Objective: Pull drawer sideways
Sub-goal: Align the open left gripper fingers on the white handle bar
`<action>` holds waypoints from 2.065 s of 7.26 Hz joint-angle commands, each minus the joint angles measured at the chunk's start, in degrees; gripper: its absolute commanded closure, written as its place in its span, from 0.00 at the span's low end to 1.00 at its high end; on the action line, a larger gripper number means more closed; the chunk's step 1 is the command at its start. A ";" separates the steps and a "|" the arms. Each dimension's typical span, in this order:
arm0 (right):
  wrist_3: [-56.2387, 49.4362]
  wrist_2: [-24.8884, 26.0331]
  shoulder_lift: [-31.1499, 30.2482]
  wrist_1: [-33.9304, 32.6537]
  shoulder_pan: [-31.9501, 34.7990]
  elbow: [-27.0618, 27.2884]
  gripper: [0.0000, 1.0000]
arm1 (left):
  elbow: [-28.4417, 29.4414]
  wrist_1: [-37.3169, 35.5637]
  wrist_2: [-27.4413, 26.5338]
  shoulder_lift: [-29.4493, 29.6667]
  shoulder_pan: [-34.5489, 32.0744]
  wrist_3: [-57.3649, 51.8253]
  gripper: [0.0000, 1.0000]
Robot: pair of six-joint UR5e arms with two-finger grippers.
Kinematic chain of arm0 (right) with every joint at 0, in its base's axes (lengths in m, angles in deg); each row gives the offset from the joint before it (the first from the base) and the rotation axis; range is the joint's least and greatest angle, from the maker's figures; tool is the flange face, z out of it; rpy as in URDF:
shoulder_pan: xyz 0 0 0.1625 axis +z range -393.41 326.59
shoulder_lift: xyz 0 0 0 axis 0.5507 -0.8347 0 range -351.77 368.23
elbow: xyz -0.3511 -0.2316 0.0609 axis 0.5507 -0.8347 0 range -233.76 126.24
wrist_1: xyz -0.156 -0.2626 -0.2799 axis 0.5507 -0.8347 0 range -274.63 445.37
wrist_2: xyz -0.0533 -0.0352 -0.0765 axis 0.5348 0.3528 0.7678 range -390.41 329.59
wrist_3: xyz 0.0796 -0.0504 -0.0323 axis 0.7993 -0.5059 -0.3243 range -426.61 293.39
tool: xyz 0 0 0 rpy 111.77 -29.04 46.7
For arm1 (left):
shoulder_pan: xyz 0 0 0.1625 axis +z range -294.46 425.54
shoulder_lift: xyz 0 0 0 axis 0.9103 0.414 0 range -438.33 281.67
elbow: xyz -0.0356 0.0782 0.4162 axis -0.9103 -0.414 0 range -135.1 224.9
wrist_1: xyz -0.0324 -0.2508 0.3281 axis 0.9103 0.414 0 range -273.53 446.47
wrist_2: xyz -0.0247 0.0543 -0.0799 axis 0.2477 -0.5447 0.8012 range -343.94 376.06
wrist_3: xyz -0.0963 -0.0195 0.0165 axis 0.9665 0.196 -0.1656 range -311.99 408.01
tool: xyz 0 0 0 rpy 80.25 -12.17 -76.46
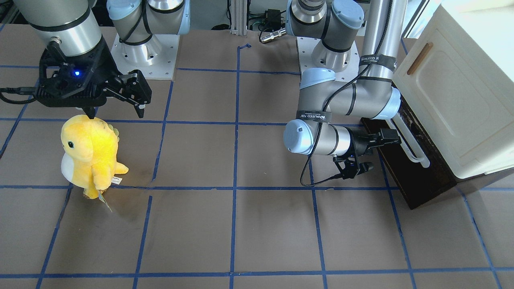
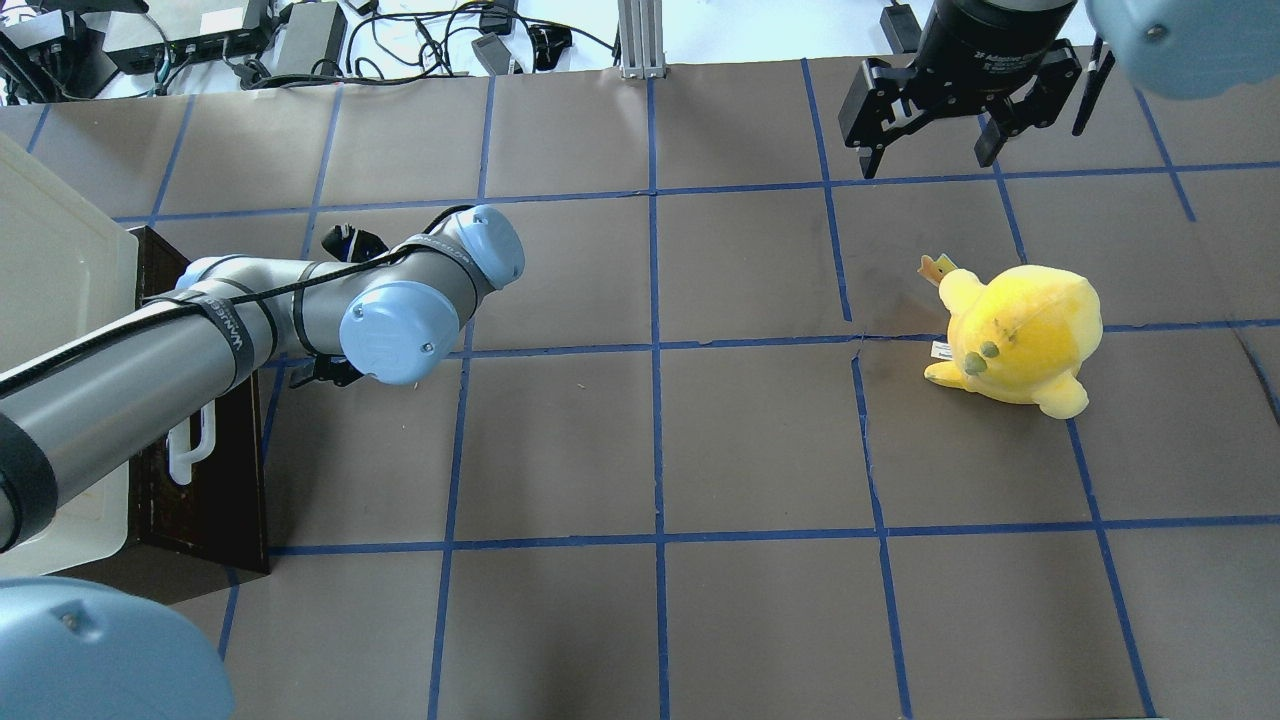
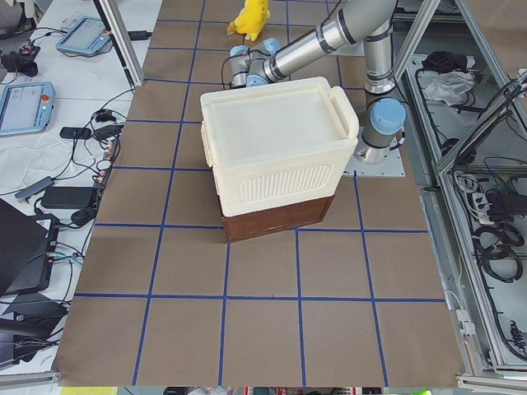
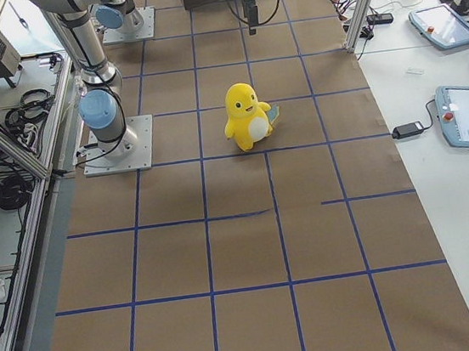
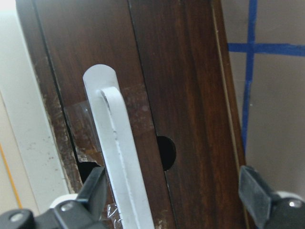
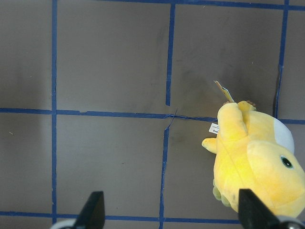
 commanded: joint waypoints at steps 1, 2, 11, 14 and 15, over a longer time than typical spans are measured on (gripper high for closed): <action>0.00 0.00 0.00 0.00 0.00 0.00 0.00 | -1.03 2.52 -1.83 -0.68 0.00 -0.03 0.00; 0.00 0.00 0.00 0.00 0.00 0.00 0.00 | -1.21 3.67 -1.93 -0.60 0.08 0.06 0.01; 0.00 0.00 0.00 0.00 0.00 0.00 0.00 | -2.44 4.30 -6.32 -1.56 2.72 -0.20 0.06; 0.00 0.00 0.00 0.00 0.00 0.00 0.00 | -2.61 4.21 -6.50 -1.56 2.81 -0.12 0.16; 0.00 0.00 0.00 0.00 0.00 0.00 0.00 | -2.61 4.21 -6.50 -1.30 2.90 0.06 0.21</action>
